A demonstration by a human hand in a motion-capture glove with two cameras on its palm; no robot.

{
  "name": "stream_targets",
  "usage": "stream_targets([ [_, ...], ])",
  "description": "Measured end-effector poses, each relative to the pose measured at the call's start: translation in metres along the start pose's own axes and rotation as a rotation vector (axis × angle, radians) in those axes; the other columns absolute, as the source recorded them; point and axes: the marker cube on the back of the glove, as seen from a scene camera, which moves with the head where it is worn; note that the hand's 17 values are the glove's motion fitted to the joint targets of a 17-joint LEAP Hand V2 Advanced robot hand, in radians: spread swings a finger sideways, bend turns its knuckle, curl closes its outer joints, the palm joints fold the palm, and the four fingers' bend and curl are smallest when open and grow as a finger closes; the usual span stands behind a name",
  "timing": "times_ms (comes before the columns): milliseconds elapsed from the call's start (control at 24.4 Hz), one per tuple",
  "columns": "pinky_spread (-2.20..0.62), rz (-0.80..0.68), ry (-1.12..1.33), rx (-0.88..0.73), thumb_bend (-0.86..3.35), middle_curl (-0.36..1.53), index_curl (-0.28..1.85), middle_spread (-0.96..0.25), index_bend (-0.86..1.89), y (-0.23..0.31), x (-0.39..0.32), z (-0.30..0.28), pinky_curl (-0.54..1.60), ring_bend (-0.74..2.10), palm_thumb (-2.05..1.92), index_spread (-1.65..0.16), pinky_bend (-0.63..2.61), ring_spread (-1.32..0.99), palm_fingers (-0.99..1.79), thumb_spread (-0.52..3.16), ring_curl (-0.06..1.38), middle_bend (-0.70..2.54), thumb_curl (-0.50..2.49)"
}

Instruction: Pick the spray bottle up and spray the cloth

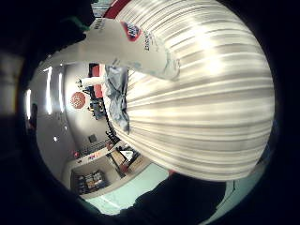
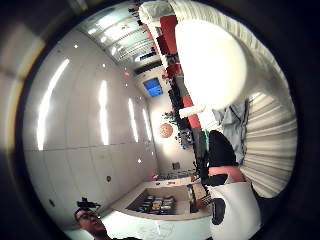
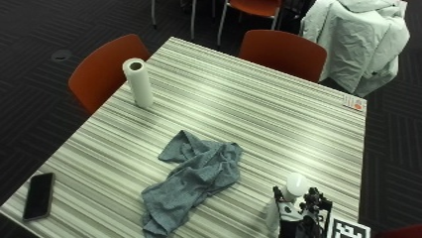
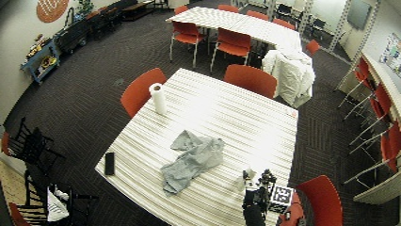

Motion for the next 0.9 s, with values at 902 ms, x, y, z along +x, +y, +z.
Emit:
stream_targets([
  [902,0.15,-0.111,-0.023,0.024,-0.02,0.38,0.22,0.01,0.15,-0.005,0.008,0.009,0.37,0.46,0.89,-0.33,0.59,0.1,0.22,1.01,0.35,0.22,0.5],
])
